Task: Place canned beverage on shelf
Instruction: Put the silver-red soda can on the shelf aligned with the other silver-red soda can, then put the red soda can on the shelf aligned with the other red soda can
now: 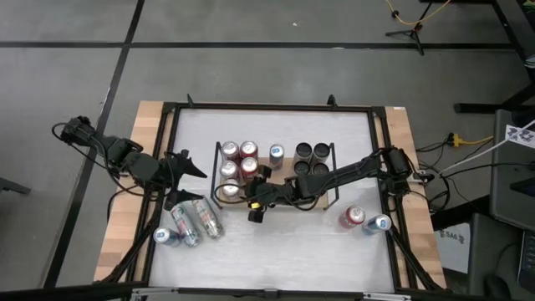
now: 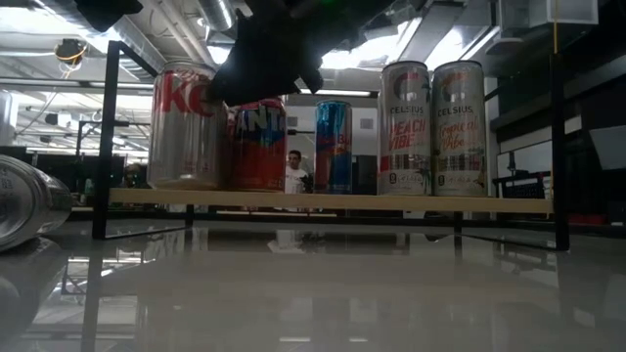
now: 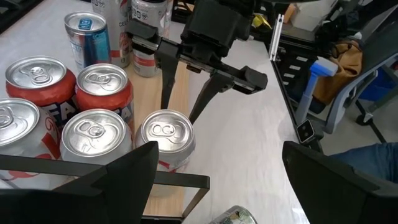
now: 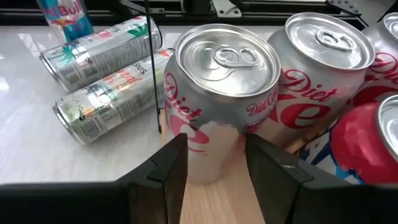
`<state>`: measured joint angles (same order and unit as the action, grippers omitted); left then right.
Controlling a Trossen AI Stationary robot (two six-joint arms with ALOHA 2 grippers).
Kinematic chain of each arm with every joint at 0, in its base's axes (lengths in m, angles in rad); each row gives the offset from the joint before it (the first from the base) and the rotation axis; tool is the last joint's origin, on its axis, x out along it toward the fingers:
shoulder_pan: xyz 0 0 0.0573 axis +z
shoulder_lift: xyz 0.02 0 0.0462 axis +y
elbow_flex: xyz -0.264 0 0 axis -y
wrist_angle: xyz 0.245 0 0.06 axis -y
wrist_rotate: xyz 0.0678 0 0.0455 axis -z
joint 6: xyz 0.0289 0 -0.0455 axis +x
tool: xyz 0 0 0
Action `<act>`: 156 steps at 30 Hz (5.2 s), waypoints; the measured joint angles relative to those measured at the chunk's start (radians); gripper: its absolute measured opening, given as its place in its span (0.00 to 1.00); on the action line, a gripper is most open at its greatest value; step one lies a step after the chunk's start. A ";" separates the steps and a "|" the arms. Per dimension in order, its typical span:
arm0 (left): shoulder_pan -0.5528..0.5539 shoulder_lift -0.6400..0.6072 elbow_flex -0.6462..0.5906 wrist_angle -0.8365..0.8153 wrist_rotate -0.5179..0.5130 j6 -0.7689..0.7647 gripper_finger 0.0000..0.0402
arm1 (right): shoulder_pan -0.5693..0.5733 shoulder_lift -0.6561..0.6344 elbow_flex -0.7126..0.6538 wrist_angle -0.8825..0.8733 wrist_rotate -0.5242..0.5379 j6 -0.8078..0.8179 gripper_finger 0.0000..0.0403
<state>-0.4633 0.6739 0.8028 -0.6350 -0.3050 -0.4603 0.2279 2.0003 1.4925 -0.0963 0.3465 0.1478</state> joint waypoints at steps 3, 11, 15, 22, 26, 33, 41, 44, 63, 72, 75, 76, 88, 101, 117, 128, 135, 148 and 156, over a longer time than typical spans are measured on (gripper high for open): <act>0.000 0.000 0.000 0.000 0.000 0.000 0.84 | 0.000 0.000 0.000 0.005 0.000 0.000 0.39; 0.000 0.000 0.000 0.000 0.000 0.000 0.84 | 0.000 0.046 0.000 0.115 -0.026 -0.001 0.39; 0.000 0.000 0.000 0.000 0.001 -0.001 0.84 | 0.001 0.050 0.000 0.098 -0.024 -0.001 0.39; 0.000 0.000 0.000 0.000 0.005 0.000 0.84 | 0.001 0.038 0.000 0.092 -0.017 -0.001 0.39; 0.000 0.000 0.000 0.000 0.008 0.000 0.84 | 0.001 0.026 0.000 0.064 -0.018 0.000 0.39; 0.000 0.000 0.000 -0.117 0.035 -0.023 0.84 | 0.002 0.004 0.000 0.038 -0.032 0.002 0.39; 0.000 0.000 0.000 -0.307 0.035 -0.171 0.84 | 0.002 -0.034 0.000 0.026 -0.096 0.003 0.39; 0.000 0.000 0.000 -0.326 0.034 -0.187 0.84 | 0.002 -0.074 0.000 0.005 -0.146 0.004 0.39; -0.001 0.076 0.000 -0.319 -0.026 -0.186 0.84 | 0.015 -0.512 0.000 -0.610 -0.496 0.374 0.39; -0.002 0.086 0.000 -0.313 -0.025 -0.186 0.84 | 0.152 -0.616 0.000 -0.818 -0.522 0.590 0.39; -0.002 0.086 0.000 -0.313 -0.024 -0.186 0.84 | 0.186 -0.616 0.000 -0.820 -0.520 0.633 0.39; -0.002 0.086 0.000 -0.314 -0.024 -0.187 0.84 | 0.193 -0.616 0.000 -0.820 -0.520 0.643 0.39; -0.002 0.086 0.000 -0.314 -0.024 -0.192 0.84 | 0.197 -0.616 0.000 -0.819 -0.521 0.737 0.39; -0.002 0.086 0.000 -0.194 -0.005 -0.203 0.84 | 0.197 -0.615 0.000 -0.819 -0.381 0.711 0.39; -0.002 0.085 0.000 -0.157 0.088 -0.323 0.84 | 0.197 -0.511 0.000 -0.883 -0.543 0.774 0.68; -0.002 0.085 0.000 -0.157 0.087 -0.323 0.84 | 0.199 -0.484 0.000 -0.882 -0.684 0.772 0.77; -0.002 0.085 0.000 -0.157 0.087 -0.323 0.84 | 0.203 -0.484 0.000 -0.961 -0.783 0.712 0.76; -0.002 0.085 0.000 -0.157 0.086 -0.323 0.84 | 0.385 -0.485 0.000 -1.452 -0.425 0.792 0.76; -0.002 0.085 0.000 -0.157 0.086 -0.323 0.84 | 0.406 -0.486 -0.017 -1.475 -0.363 0.768 0.76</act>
<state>-0.4648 0.7589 0.8028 -0.7921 -0.2189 -0.7837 0.6336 1.5146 1.4757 -1.5714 -0.0166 0.9158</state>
